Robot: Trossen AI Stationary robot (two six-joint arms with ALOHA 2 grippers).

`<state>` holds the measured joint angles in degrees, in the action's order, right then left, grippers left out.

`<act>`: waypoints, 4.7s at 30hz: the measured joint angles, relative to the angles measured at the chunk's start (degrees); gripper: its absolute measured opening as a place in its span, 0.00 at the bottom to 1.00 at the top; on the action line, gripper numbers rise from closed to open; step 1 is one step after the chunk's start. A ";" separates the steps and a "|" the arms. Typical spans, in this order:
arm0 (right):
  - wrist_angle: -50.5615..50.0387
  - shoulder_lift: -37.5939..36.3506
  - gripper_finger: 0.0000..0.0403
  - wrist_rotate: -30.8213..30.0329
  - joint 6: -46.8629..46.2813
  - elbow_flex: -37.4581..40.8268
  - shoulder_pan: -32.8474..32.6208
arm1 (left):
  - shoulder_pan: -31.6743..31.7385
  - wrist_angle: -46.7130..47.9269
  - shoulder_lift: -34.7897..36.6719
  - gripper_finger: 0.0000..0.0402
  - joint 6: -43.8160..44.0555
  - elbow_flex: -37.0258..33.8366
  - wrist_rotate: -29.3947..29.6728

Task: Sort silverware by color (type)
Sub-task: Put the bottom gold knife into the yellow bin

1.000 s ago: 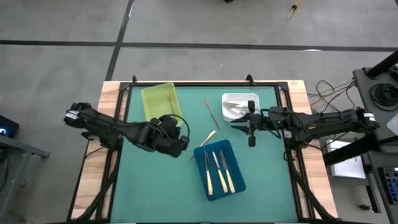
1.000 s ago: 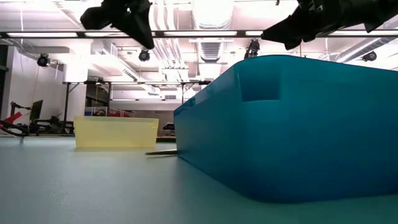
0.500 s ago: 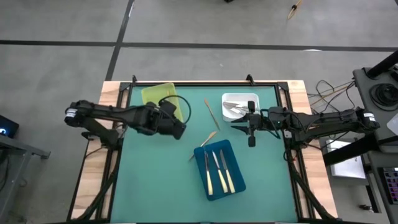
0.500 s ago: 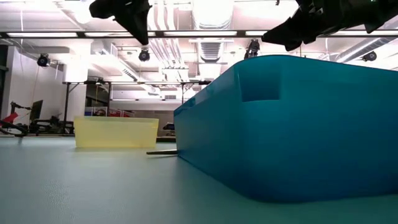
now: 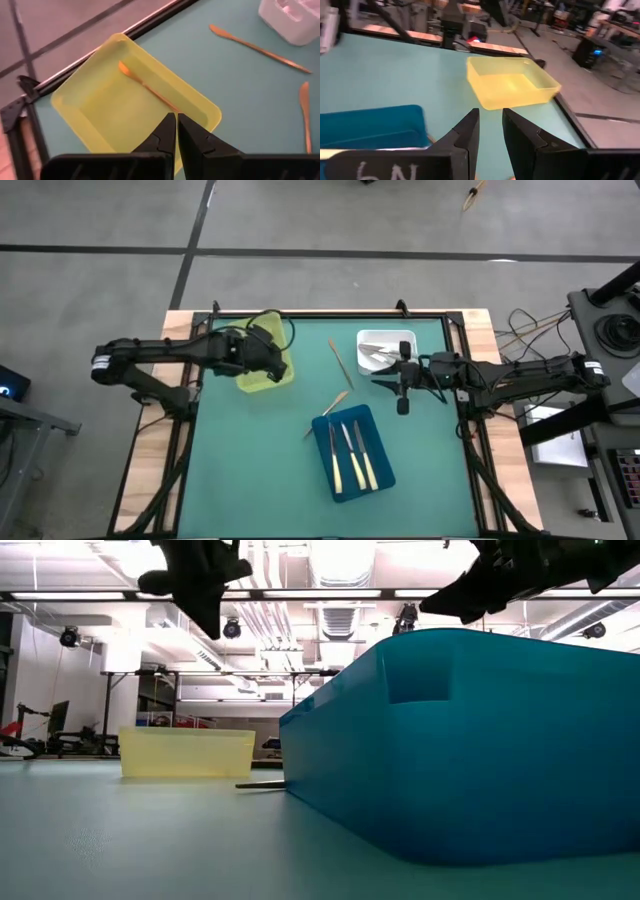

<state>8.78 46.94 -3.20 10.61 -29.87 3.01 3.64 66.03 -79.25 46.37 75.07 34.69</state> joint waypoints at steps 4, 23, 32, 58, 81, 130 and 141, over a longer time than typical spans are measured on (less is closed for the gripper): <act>0.06 0.41 0.19 -3.41 0.05 0.09 0.03 | 1.55 -6.42 3.01 0.00 -3.51 -5.08 -2.20; -0.52 1.29 0.19 -4.44 -1.55 0.15 0.02 | -21.63 -37.80 -4.72 0.00 -18.88 -19.32 -6.25; -0.48 1.29 0.19 -4.43 -3.21 0.15 0.02 | -26.88 -39.62 -16.46 0.00 -13.67 -18.47 0.21; -2.22 1.29 0.19 -4.42 -2.03 0.15 0.02 | -26.80 -51.03 -27.68 0.47 -4.70 -18.51 -1.22; -2.51 1.29 0.19 -4.44 -1.64 0.17 0.01 | -26.86 -52.43 -30.51 0.25 2.80 -18.38 -1.39; -2.52 1.29 0.19 -4.44 -1.07 0.55 0.02 | -31.84 -13.98 -20.67 0.03 18.95 -18.84 -29.15; -2.52 1.29 0.19 -4.44 -1.18 0.55 0.02 | -32.35 -13.84 -20.30 0.24 19.44 -18.66 -34.19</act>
<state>6.26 48.23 -7.64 9.43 -29.32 3.03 -28.71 52.19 -99.55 65.81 56.41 0.50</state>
